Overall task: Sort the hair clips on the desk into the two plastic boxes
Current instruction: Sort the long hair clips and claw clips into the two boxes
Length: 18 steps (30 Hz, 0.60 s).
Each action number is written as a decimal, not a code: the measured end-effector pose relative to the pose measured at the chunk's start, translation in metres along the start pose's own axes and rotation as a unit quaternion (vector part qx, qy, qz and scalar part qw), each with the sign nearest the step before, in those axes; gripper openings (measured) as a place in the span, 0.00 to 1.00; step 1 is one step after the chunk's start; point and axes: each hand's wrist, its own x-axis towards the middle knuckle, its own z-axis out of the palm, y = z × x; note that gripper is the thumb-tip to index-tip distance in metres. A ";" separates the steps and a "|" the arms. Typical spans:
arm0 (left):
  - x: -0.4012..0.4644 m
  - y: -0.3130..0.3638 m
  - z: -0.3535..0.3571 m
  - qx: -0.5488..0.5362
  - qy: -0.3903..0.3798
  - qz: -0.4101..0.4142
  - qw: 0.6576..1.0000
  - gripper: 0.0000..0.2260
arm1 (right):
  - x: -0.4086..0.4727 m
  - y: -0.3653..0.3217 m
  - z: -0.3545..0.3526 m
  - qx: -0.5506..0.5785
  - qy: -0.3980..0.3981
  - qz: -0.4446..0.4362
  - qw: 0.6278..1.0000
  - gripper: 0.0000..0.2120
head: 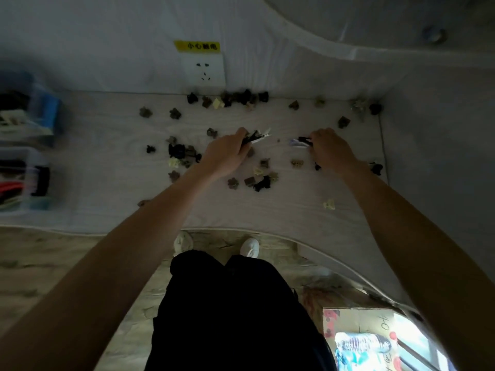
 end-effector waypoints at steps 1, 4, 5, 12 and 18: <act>-0.008 -0.005 -0.005 -0.005 0.004 -0.001 1.000 0.11 | 0.000 -0.006 -0.002 -0.008 0.002 0.005 1.000 0.10; -0.030 -0.023 -0.021 0.002 0.028 0.002 1.000 0.11 | -0.002 -0.024 -0.010 0.002 0.025 0.022 0.999 0.11; -0.038 -0.030 -0.030 0.005 0.039 0.000 0.999 0.11 | -0.003 -0.034 -0.014 0.019 0.036 0.034 0.999 0.12; -0.120 -0.104 -0.105 0.025 0.168 -0.043 0.985 0.11 | -0.025 -0.171 -0.035 0.279 0.053 0.007 0.959 0.08; -0.202 -0.213 -0.170 0.079 0.177 -0.066 0.979 0.13 | -0.012 -0.326 -0.026 0.349 -0.012 -0.082 0.933 0.09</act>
